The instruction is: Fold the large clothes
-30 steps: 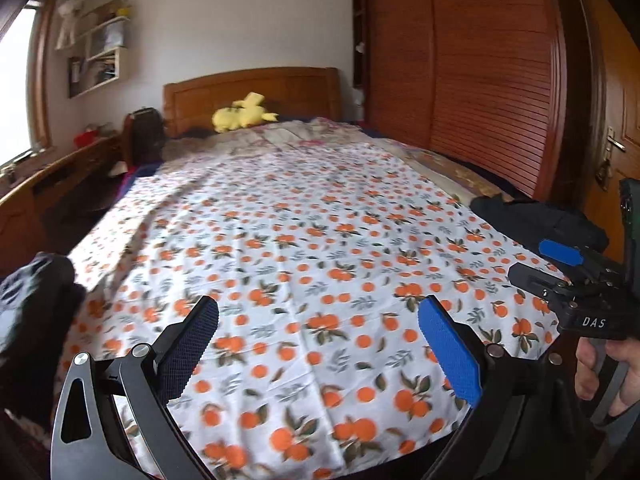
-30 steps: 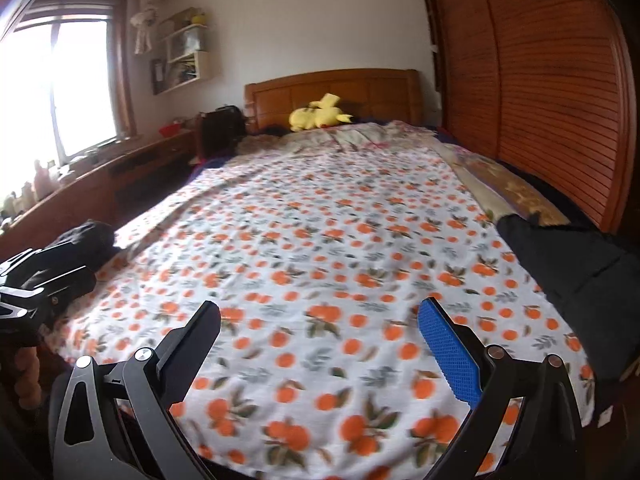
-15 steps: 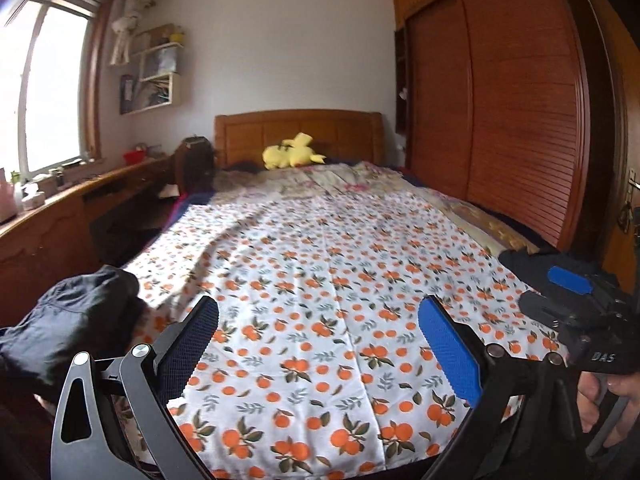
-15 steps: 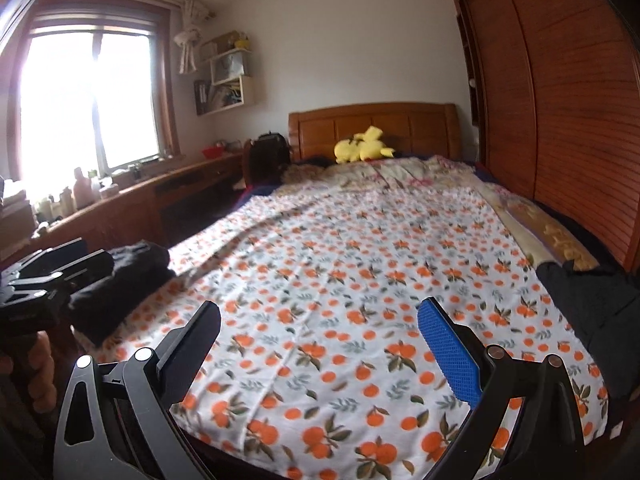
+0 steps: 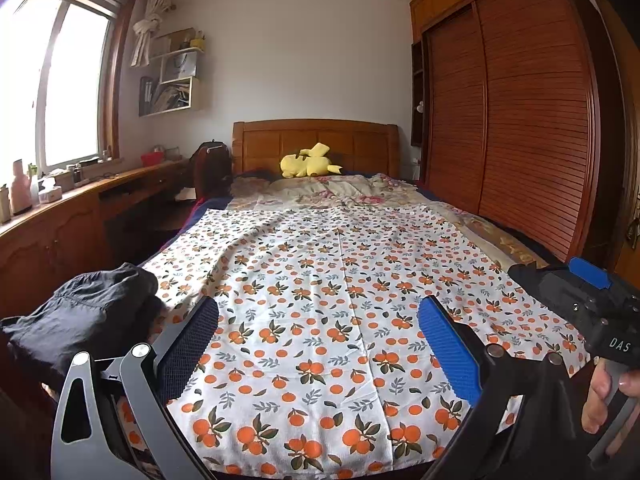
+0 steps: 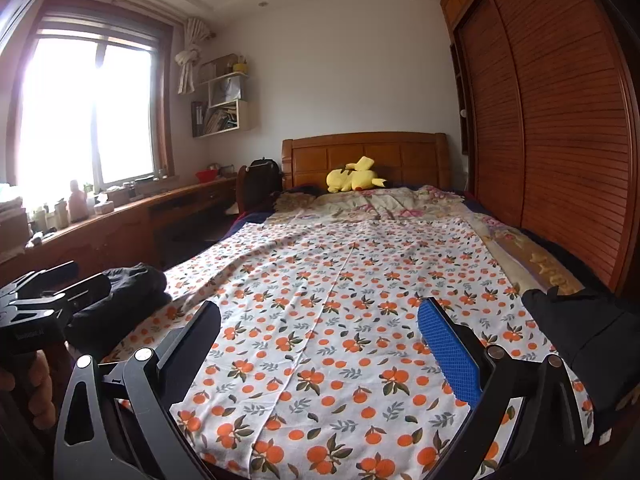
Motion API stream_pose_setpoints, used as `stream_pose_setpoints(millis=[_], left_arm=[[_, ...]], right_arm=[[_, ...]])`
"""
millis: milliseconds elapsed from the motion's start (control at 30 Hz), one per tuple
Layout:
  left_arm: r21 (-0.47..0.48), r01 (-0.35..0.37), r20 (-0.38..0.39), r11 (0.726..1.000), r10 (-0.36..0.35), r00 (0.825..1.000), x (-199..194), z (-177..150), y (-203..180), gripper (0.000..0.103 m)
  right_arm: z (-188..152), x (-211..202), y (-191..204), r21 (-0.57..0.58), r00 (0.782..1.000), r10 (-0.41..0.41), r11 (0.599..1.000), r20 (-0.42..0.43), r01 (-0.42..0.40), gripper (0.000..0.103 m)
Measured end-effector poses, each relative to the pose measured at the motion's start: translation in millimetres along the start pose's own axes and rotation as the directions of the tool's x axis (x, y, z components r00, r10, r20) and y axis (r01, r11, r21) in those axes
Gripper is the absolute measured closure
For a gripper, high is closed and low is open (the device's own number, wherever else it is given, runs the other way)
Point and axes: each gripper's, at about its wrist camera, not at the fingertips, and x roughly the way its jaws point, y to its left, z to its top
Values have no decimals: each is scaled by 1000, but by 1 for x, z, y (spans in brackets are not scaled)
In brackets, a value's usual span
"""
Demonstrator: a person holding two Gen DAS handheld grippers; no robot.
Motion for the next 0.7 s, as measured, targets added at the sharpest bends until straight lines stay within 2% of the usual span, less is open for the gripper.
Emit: stream_pose_setpoints(millis=[700], left_arm=[[1,7,0,1000,-7,1000,2,-5,-3,2]], right_arm=[[-4,0,-2,0,1000,0,1000,-6,0,7]])
